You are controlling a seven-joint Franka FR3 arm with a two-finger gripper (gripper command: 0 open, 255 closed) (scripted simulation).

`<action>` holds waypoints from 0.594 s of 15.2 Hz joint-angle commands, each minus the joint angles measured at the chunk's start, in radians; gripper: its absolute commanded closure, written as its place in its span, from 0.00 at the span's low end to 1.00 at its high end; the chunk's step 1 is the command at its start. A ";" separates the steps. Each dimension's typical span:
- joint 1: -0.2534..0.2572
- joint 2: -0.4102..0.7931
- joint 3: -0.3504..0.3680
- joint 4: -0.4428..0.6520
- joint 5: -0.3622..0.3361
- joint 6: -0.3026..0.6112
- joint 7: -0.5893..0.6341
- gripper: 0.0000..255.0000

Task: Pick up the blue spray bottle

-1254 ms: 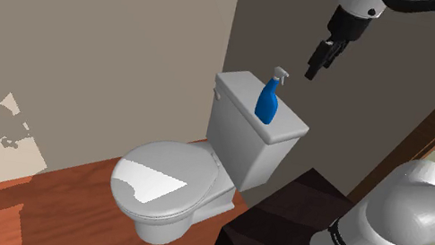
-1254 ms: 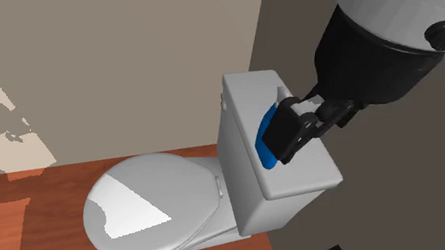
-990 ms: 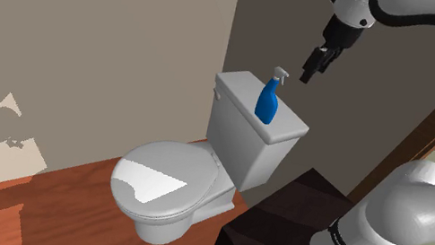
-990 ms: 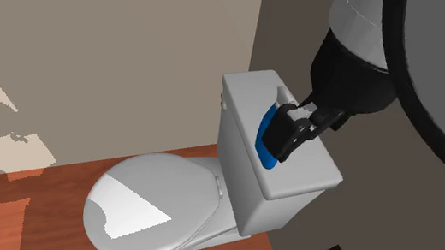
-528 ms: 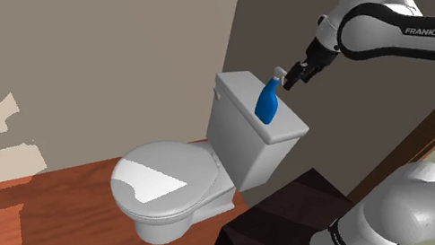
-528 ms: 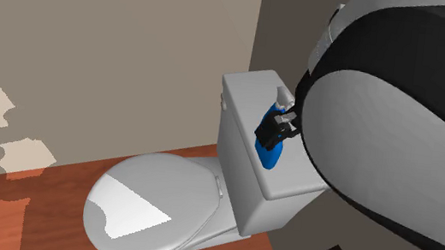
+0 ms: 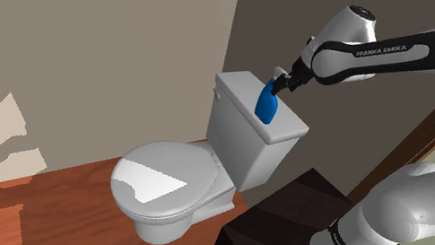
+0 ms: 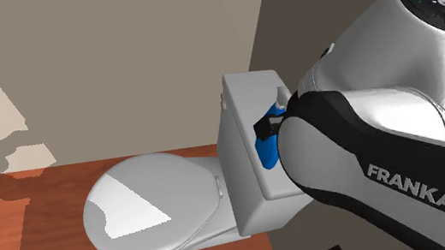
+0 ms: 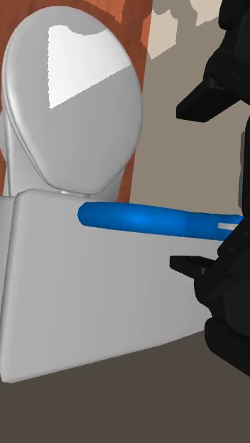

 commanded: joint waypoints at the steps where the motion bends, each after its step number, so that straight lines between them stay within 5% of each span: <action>1: 0.001 0.078 -0.027 0.003 0.018 0.111 -0.003 0.00; 3: 0.014 0.161 -0.058 0.011 0.050 0.215 -0.015 0.00; 9: 0.031 0.224 -0.077 -0.016 0.072 0.308 -0.034 0.00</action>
